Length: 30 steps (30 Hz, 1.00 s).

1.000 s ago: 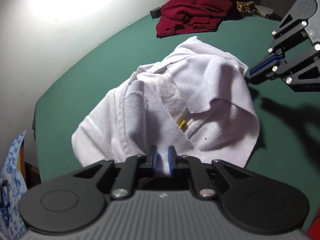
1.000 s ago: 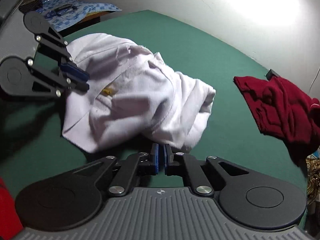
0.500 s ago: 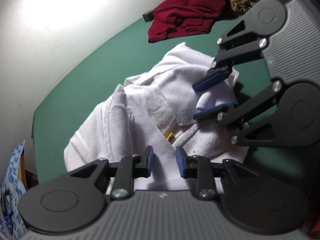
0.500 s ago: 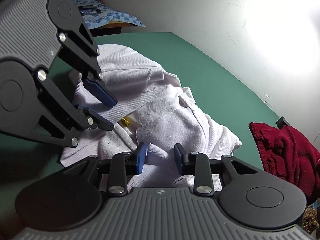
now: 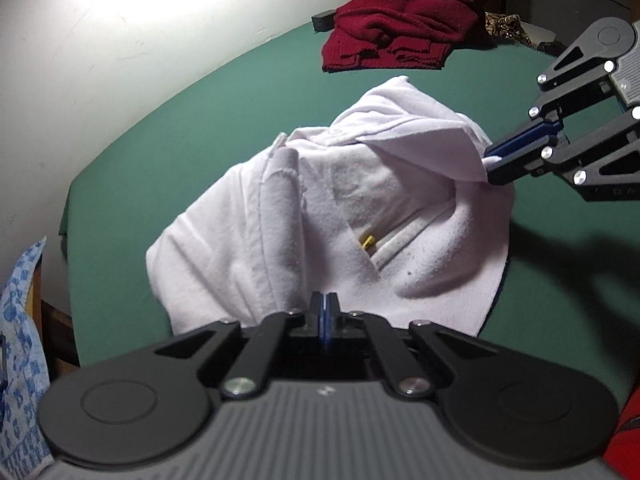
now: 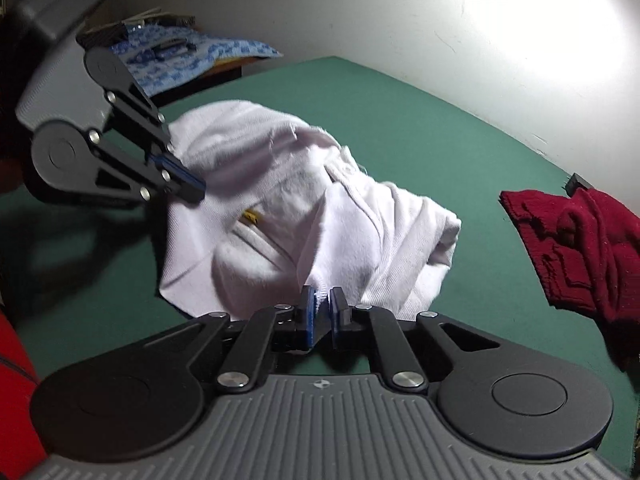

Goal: Fold clothes
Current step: 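Lower the shirt bundle and regrasp its fabric with both grippers, then lift the white shirt bundle with both grippers and fold it over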

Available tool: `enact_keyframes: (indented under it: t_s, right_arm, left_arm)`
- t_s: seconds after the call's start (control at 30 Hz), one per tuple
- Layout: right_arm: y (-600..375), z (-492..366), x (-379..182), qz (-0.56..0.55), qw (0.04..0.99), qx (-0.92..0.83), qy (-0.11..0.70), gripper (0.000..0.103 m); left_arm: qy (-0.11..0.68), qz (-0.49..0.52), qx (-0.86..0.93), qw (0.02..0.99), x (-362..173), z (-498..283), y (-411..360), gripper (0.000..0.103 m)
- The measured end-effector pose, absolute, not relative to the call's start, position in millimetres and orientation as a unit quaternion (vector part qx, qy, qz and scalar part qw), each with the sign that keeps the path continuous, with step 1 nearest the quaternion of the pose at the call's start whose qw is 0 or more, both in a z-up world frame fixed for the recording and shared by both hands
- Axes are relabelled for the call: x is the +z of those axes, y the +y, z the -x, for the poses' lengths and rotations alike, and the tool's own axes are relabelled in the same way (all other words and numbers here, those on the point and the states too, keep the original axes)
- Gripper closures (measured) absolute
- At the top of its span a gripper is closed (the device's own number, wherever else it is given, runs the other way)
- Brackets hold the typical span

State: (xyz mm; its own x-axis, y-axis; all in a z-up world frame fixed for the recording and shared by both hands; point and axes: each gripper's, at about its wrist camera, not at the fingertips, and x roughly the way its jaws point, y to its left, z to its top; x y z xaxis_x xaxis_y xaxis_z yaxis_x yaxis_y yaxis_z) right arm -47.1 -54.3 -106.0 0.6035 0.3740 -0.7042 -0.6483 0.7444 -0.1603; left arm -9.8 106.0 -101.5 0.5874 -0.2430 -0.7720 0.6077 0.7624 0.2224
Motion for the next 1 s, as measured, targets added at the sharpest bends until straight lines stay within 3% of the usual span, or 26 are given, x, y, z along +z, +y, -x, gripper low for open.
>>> enact_keyframes:
  t_s: [0.07,0.1,0.13,0.17,0.27,0.33,0.43,0.5,0.57,0.63,0.67,0.7,0.77,0.87,1.0]
  right_arm:
    - [-53,48,-106,0.203,0.875,0.296,0.326,0.088]
    - [-51,50,-102,0.201,0.879,0.298,0.313,0.079]
    - [-48,52,-99,0.198,0.884,0.300,0.299,0.066]
    - [-44,54,-96,0.201,0.887,0.302,0.287,0.061]
    - [-28,57,-97,0.235,0.884,0.309,0.261,0.062]
    - [-19,57,-103,0.258,0.876,0.314,0.259,0.069]
    - [-9,56,-119,0.294,0.862,0.312,0.270,0.072]
    - [-6,56,-126,0.304,0.859,0.310,0.272,0.071]
    - [-5,55,-129,0.307,0.860,0.305,0.271,0.071]
    - [-5,52,-131,0.308,0.861,0.299,0.272,0.071]
    - [-5,51,-131,0.305,0.862,0.298,0.274,0.071]
    - [-6,50,-131,0.302,0.863,0.296,0.275,0.071]
    - [-8,50,-130,0.296,0.867,0.292,0.276,0.072]
    - [-13,51,-127,0.285,0.871,0.290,0.275,0.071]
    - [-19,49,-124,0.264,0.877,0.287,0.282,0.076]
  left_arm:
    - [0.366,-0.248,-0.243,0.863,-98,7,96,0.082]
    - [0.359,-0.255,-0.238,0.866,-98,4,89,0.076]
    - [0.358,-0.261,-0.232,0.866,-99,-1,84,0.076]
    - [0.364,-0.261,-0.229,0.864,-103,-7,80,0.077]
    - [0.377,-0.254,-0.225,0.862,-111,-21,73,0.077]
    - [0.377,-0.254,-0.225,0.862,-113,-24,71,0.077]
    - [0.372,-0.264,-0.232,0.859,-116,-20,69,0.078]
    - [0.372,-0.259,-0.240,0.859,-115,-18,69,0.061]
    - [0.375,-0.256,-0.240,0.858,-116,-19,69,0.058]
    - [0.377,-0.250,-0.241,0.859,-119,-22,70,0.059]
    - [0.377,-0.245,-0.244,0.859,-119,-23,71,0.065]
    - [0.378,-0.241,-0.247,0.859,-119,-24,73,0.079]
    - [0.380,-0.232,-0.250,0.860,-117,-26,78,0.092]
    - [0.386,-0.215,-0.251,0.861,-114,-27,89,0.091]
    - [0.395,-0.182,-0.248,0.866,-109,-31,105,0.101]
